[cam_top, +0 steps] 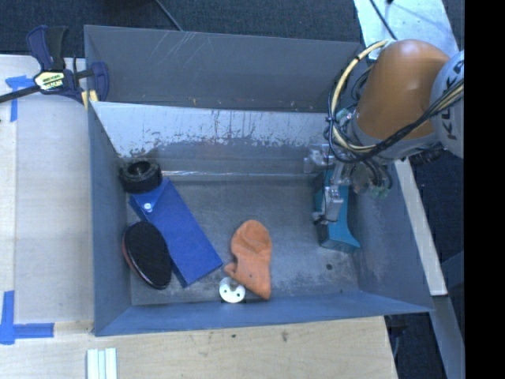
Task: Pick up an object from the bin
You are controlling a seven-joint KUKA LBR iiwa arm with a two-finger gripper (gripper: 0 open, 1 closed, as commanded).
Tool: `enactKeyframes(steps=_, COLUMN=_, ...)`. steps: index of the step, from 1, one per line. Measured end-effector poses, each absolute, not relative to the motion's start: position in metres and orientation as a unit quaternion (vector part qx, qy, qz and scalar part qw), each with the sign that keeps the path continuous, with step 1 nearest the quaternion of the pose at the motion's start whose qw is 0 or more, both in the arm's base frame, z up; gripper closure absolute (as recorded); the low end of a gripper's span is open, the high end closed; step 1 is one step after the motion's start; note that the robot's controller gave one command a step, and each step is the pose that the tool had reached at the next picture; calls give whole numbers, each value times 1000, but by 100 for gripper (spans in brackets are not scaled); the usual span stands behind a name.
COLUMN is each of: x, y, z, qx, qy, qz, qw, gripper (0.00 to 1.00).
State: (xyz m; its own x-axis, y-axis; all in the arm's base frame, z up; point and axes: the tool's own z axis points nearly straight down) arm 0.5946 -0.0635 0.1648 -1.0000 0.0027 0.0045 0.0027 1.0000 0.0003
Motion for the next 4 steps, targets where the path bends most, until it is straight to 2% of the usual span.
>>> enactKeyframes(steps=1, x=596, y=-63, z=170, qx=-1, qy=-1000, qz=0, qw=-2, gripper=0)
enactKeyframes(steps=2, x=557, y=-17, z=126, qx=-41, qy=-999, qz=0, qw=-3, gripper=0)
enactKeyframes(steps=3, x=552, y=8, z=119, qx=-106, qy=-994, qz=0, qw=2, gripper=0)
enactKeyframes(steps=4, x=538, y=19, z=102, qx=-135, qy=-991, qz=-1, qw=-3, gripper=0)
